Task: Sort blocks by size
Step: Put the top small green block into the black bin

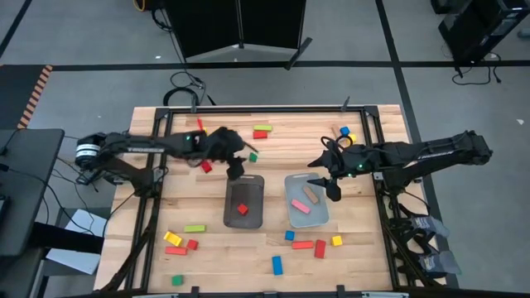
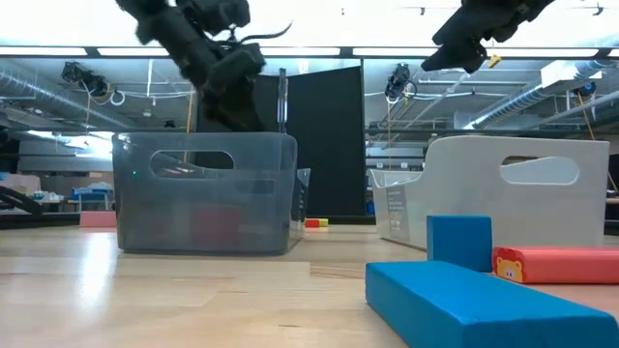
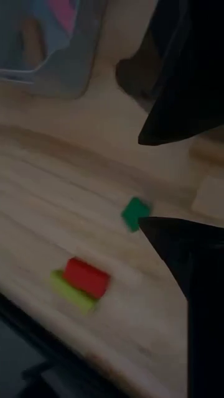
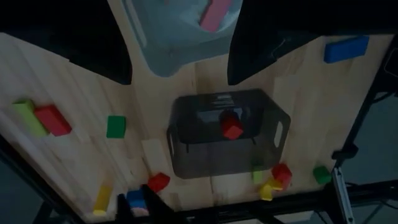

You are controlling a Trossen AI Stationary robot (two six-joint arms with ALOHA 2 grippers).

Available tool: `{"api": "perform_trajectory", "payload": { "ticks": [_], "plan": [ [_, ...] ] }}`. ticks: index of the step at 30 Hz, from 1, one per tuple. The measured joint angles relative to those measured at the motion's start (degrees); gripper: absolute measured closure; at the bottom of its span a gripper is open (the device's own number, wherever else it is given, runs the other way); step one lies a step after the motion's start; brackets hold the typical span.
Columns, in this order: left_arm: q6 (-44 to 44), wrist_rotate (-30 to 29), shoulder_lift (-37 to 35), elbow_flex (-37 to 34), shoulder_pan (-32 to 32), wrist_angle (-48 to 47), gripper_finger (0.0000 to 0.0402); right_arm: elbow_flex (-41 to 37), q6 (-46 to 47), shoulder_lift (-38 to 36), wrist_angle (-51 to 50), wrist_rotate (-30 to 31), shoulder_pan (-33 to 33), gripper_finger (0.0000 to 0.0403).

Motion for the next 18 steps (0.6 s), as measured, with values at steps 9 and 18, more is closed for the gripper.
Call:
{"api": "perform_trajectory", "payload": {
  "ticks": [9, 18],
  "plan": [
    [19.15, 2.03, 15.41, 13.34, 3.96, -12.36, 0.0184, -0.27, -0.05, -0.37, 1.83, -0.2, 0.0, 0.0133],
    [26.51, 3.16, 27.59, 21.98, 6.05, -20.34, 0.0156, -0.27, -0.65, -0.37, 2.66, -0.79, 0.0, 0.0135]
  ]
}}
